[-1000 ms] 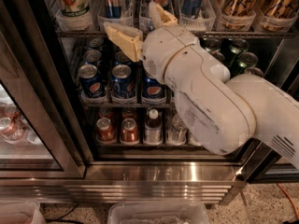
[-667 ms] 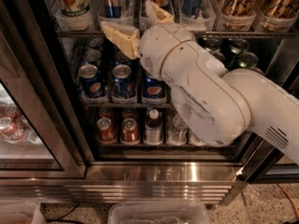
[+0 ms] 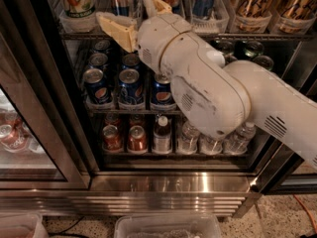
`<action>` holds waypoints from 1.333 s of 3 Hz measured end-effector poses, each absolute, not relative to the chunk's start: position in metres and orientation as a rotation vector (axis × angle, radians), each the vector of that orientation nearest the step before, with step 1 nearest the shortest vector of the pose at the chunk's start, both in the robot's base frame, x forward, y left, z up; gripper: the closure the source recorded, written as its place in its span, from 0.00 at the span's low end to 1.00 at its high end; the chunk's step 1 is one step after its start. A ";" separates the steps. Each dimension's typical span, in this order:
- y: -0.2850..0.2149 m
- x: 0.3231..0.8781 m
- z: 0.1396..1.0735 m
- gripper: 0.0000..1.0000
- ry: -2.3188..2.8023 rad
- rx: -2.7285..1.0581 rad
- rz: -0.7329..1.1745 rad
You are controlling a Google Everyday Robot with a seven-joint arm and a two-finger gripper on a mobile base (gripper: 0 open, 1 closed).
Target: Pick redbull can from top shelf of fridge
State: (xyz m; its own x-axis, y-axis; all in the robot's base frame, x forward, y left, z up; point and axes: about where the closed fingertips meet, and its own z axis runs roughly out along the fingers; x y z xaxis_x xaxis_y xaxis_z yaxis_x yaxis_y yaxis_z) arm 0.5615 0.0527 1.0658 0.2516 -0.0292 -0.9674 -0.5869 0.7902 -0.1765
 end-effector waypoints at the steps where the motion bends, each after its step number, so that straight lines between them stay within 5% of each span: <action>1: 0.057 0.569 1.071 0.29 1.264 -0.565 0.436; 4: 0.057 0.595 1.061 0.30 1.298 -0.551 0.457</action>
Offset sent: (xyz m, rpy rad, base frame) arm 0.0379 0.0018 0.0008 0.1252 0.0744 -0.0018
